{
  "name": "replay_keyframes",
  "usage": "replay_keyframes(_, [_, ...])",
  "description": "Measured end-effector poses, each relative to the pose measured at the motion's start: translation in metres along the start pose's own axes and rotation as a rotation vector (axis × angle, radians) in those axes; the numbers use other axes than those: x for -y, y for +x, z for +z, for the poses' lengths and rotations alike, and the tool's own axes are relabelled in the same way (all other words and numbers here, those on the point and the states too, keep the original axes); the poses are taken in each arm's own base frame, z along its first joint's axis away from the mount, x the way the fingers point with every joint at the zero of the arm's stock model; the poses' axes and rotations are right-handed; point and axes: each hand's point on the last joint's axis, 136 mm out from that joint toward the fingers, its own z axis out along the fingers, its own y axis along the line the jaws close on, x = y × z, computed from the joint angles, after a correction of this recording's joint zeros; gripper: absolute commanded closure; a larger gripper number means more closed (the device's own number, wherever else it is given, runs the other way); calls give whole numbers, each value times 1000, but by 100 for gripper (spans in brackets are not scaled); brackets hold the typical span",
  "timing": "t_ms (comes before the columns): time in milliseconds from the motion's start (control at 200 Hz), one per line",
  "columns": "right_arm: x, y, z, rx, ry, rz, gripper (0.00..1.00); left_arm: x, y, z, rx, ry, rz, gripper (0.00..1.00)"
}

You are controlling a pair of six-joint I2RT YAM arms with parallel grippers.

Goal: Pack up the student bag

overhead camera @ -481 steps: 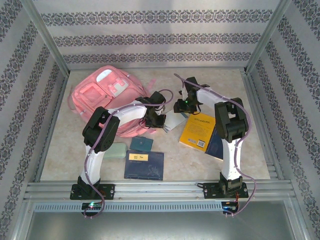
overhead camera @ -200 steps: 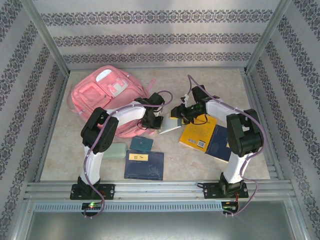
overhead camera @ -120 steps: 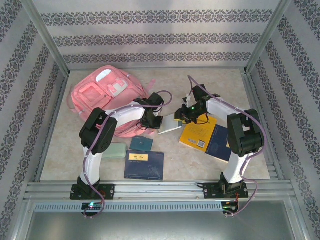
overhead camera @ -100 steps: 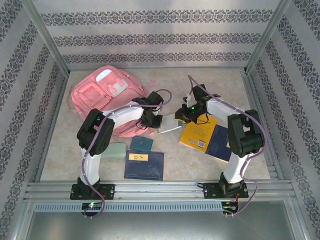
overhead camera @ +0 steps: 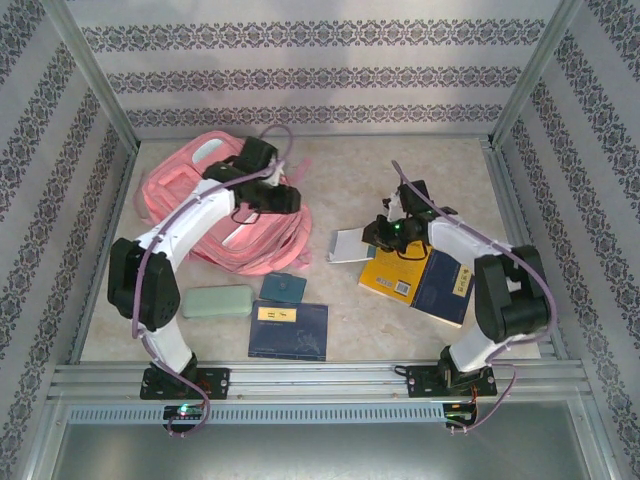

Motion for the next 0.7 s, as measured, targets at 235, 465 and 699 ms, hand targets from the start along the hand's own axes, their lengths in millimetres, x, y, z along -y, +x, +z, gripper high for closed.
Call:
replay_keyframes(235, [-6, 5, -17, 103, 13, -70, 100, -78, 4, 5, -29, -115, -98, 43])
replay_keyframes(465, [-1, 9, -16, 110, 16, -75, 100, -89, 20, 36, -124, -71, -126, 51])
replay_keyframes(699, [-2, 8, -16, 114, 13, -78, 100, -82, 36, 54, -143, 35, -169, 80])
